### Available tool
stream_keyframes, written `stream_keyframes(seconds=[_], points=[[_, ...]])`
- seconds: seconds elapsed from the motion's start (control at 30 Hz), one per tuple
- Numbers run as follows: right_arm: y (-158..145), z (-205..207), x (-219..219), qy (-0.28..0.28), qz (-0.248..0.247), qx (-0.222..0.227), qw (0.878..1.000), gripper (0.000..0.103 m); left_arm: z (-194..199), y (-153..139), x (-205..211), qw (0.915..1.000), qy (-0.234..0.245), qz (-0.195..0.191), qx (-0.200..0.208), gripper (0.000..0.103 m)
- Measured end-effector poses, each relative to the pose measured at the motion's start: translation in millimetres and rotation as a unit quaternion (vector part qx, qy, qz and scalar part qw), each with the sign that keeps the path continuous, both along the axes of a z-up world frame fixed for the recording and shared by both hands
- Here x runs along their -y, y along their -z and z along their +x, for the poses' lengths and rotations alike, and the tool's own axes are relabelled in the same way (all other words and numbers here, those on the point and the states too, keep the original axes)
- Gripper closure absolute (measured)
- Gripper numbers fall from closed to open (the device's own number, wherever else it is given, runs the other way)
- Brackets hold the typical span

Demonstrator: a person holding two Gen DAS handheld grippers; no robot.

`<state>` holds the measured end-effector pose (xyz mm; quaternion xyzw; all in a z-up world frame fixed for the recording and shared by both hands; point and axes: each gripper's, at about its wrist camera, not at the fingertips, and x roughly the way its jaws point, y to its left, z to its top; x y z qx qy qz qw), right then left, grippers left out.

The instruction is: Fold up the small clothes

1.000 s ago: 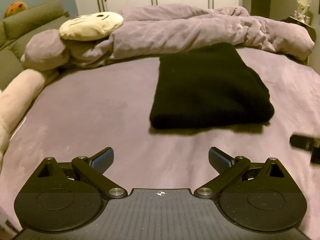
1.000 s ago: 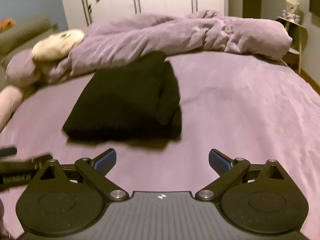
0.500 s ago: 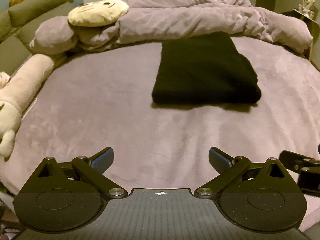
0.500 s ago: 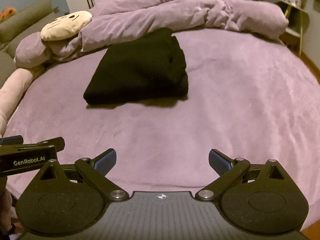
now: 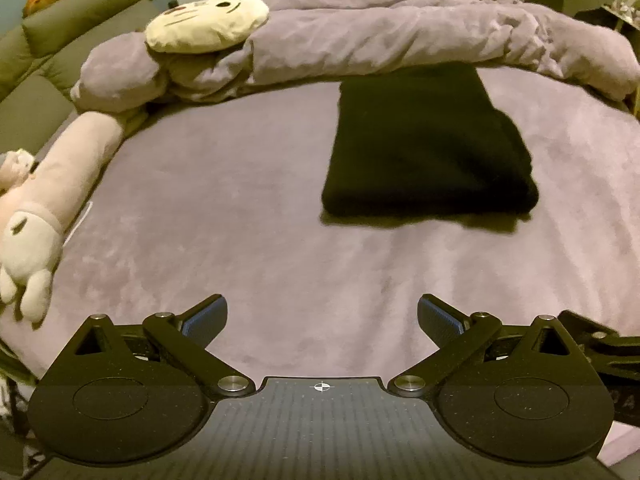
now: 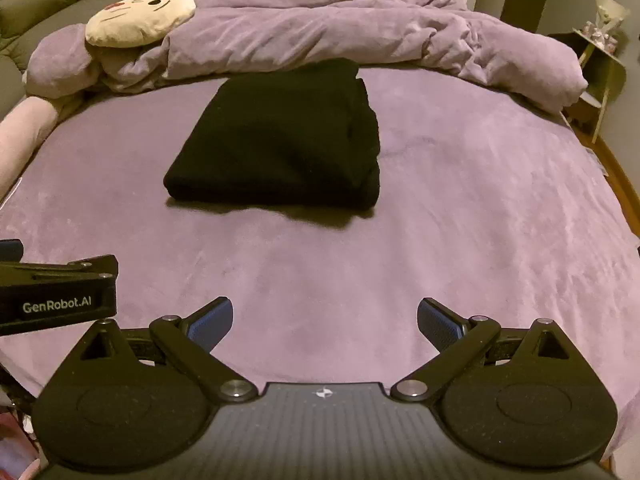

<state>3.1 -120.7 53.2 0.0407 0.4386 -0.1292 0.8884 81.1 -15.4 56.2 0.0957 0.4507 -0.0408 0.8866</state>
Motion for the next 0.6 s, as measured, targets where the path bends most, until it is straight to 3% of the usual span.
stream_keyframes(seconds=[0.6], points=[[-11.1,21.6,0.5,-0.001,-0.001,0.006,1.000,0.004,20.8,-3.6,2.0,1.0000,0.005,0.000,-0.006,0.000]])
